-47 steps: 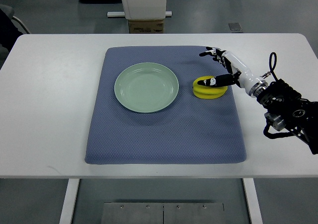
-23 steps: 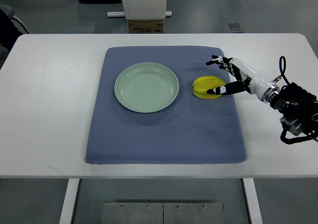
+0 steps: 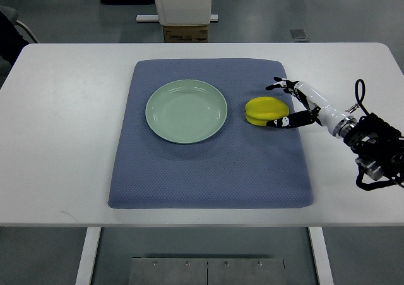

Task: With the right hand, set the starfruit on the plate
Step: 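Close the right hand fingers around the yellow starfruit, then lift the starfruit with the right hand and carry it over the plate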

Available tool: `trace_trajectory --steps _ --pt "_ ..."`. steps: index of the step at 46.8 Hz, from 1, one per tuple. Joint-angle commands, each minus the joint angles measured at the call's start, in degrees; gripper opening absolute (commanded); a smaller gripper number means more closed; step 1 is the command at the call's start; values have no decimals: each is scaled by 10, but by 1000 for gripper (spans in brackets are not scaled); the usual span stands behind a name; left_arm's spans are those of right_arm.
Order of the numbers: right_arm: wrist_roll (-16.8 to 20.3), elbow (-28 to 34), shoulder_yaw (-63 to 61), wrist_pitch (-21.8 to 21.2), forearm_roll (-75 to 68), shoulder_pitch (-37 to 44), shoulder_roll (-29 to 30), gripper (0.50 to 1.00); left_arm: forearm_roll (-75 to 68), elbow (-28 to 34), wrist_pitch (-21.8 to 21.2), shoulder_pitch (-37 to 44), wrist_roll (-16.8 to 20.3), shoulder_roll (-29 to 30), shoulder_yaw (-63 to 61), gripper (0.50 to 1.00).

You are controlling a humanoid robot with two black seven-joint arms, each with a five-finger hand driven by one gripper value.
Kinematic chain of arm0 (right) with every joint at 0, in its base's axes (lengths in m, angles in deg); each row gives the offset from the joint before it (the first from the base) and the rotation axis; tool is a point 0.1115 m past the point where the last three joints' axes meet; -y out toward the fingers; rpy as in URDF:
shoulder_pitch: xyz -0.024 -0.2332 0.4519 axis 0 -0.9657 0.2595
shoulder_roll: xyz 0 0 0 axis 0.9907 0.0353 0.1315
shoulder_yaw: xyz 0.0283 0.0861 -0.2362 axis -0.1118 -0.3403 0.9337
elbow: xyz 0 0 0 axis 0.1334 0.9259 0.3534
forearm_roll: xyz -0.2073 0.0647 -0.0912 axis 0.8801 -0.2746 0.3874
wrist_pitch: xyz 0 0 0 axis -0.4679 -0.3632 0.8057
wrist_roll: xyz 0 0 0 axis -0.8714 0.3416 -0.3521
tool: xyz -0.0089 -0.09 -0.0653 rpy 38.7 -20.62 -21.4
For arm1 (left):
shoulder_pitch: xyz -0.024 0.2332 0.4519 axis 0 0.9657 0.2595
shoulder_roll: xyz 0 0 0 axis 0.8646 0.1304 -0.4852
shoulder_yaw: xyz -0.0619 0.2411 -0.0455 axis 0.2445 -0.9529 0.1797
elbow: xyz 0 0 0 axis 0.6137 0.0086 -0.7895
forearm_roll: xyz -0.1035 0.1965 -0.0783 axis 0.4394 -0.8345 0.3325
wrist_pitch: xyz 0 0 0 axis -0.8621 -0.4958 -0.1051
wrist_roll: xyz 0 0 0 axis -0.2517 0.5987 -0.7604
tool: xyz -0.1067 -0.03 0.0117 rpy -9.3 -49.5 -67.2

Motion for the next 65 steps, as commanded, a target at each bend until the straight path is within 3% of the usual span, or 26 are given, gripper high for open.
trace_trajectory --steps 1,10,21,29,32,35,65 --pt "0 0 0 -1 9 -3 0 1000 0 0 0 0 0 0 0 1000" --pt "0 -5 0 0 10 -3 3 989 0 0 0 0 0 0 0 1000" --pt "0 -29 19 0 10 -3 19 803 0 0 0 0 0 0 0 1000" --pt "0 -54 32 0 10 -2 37 751 0 0 0 0 0 0 0 1000" --pt "0 -54 32 -1 9 -1 38 661 0 0 0 0 0 0 0 1000" --pt "0 -53 31 -1 8 2 38 500 0 0 0 0 0 0 0 1000" --pt "0 -49 1 -9 0 12 33 500 0 0 0 0 0 0 0 1000"
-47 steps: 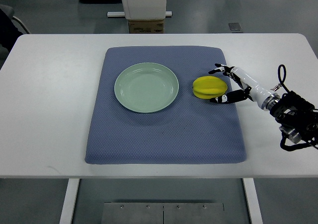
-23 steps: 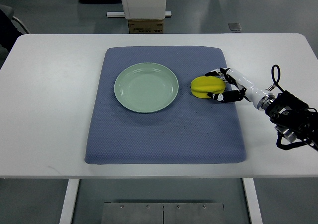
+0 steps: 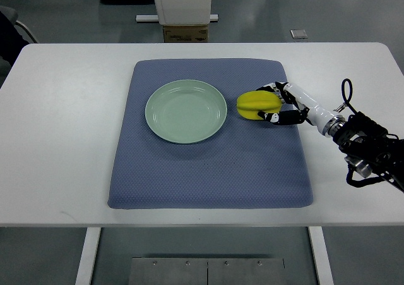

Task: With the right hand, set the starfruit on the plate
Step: 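Lift the starfruit with the right hand and carry it over the plate, then lower the starfruit onto the green plate and open the right hand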

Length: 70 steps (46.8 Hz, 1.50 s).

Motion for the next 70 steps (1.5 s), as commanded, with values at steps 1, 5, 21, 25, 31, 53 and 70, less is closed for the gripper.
trace_trajectory --steps 1,5,21,25,31,53,70 --pt "0 1 -17 -8 1 3 -14 500 0 0 0 0 0 0 0 1000" --pt "0 11 -25 -29 0 13 -42 500 0 0 0 0 0 0 0 1000" --pt "0 32 -27 -59 -24 47 -70 500 0 0 0 0 0 0 0 1000" --pt "0 32 -27 -59 -26 48 -65 500 0 0 0 0 0 0 0 1000" --pt "0 31 -32 -53 -26 47 -28 500 0 0 0 0 0 0 0 1000" --pt "0 -11 -41 -28 -57 41 88 500 0 0 0 0 0 0 0 1000" --pt "0 -39 -36 -28 -57 33 135 553 0 0 0 0 0 0 0 1000"
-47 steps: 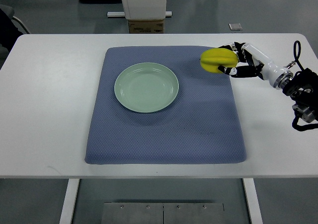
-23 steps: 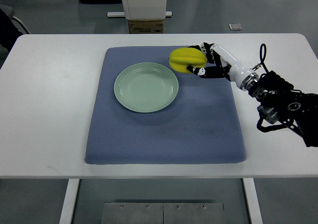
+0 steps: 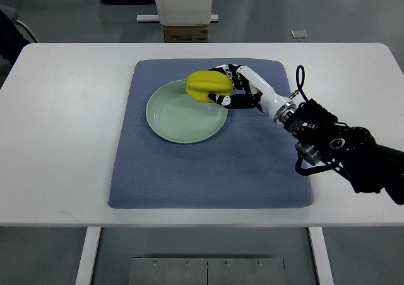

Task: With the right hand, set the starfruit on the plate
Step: 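Lower the starfruit onto the green plate and open the right hand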

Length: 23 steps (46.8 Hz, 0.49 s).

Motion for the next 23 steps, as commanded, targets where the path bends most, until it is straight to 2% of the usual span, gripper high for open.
trace_trajectory --steps 1,3,4,23 --pt "0 0 0 0 0 0 5 655 0 0 0 0 0 0 0 1000" --pt "0 0 0 0 -1 0 10 929 0 0 0 0 0 0 0 1000" --pt "0 1 0 0 -1 1 13 999 0 0 0 0 0 0 0 1000" --pt "0 -1 7 0 0 4 11 1000 0 0 0 0 0 0 0 1000"
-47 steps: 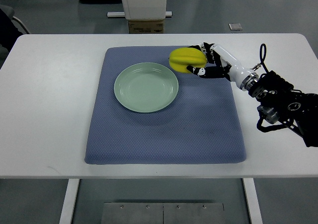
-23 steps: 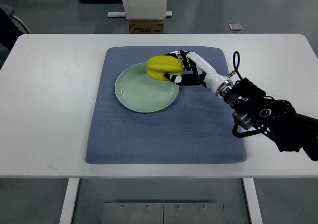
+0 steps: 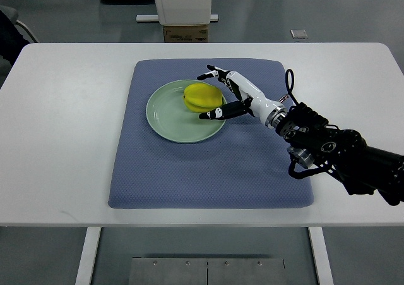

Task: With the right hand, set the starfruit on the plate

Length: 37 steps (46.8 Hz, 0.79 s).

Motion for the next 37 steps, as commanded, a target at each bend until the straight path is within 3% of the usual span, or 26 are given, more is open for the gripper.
trace_trajectory --steps 1,11,22,37 --pt "0 -4 -7 1 -1 1 -5 1000 0 0 0 0 0 0 0 1000" --pt "0 -41 -31 1 0 -6 -10 1000 0 0 0 0 0 0 0 1000" --pt "0 -42 -148 1 -1 -47 -31 1000 0 0 0 0 0 0 0 1000" --pt "0 -46 -322 -44 -51 -115 -44 1000 0 0 0 0 0 0 0 1000"
